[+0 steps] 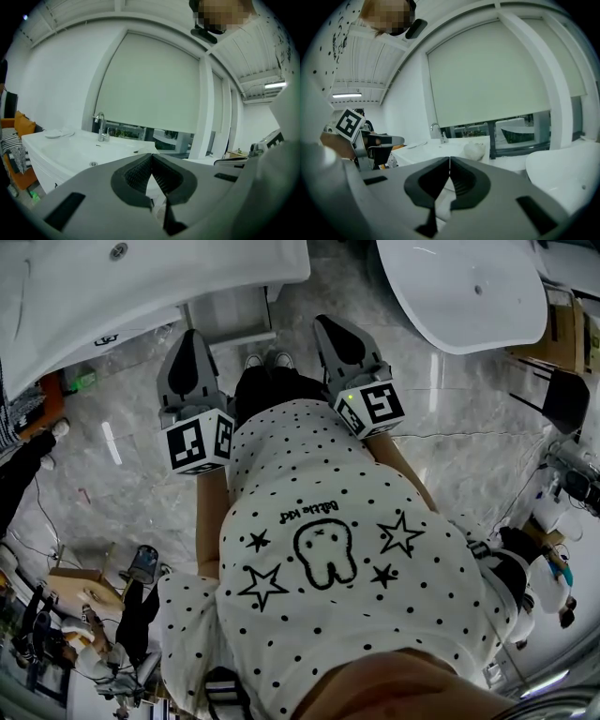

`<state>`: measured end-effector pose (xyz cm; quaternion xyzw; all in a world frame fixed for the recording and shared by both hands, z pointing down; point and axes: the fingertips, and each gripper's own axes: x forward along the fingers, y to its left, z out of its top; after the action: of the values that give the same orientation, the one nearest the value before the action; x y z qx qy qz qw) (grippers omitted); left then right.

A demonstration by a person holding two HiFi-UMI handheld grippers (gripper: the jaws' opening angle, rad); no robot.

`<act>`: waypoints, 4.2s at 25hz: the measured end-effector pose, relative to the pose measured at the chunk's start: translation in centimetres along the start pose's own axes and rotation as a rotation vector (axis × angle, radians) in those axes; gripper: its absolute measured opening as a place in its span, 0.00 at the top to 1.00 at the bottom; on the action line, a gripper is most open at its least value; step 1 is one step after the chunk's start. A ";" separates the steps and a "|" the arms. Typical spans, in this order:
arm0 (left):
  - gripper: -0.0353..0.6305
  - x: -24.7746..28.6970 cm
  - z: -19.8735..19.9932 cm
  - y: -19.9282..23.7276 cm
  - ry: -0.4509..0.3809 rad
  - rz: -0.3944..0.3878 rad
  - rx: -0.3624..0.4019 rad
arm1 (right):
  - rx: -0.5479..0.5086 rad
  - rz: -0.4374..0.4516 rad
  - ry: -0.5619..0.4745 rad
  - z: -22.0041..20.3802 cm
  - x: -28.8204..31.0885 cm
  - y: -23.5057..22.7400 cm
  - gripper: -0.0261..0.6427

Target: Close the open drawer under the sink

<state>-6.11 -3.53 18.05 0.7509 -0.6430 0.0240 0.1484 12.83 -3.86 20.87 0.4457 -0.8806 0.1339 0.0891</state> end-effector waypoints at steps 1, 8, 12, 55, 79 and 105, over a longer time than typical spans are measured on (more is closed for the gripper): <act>0.94 -0.1 0.1 0.2 0.001 -0.001 0.000 | 0.002 -0.002 -0.001 0.1 0.0 0.2 0.94; 0.94 -0.7 0.2 1.0 0.004 -0.006 0.003 | 0.008 -0.014 -0.002 0.1 0.0 1.1 0.94; 0.94 -1.3 -0.2 1.1 0.007 -0.012 0.003 | 0.005 -0.015 -0.002 -0.2 -0.2 1.8 0.94; 0.94 -2.5 -24.5 6.1 0.480 -0.023 -0.041 | 0.021 0.054 0.098 -5.3 0.9 6.1 0.94; 0.71 5.4 -48.6 9.7 0.663 0.035 -0.072 | 0.121 0.097 0.288 -17.8 1.4 7.2 0.94; 0.73 8.5 -50.2 9.4 0.609 0.102 -0.089 | 0.192 0.054 0.369 -21.4 2.0 7.1 0.94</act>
<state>-6.01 -0.19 69.71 0.6687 -0.6062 0.2271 0.3657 6.68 5.39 40.63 0.3963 -0.8441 0.2991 0.2024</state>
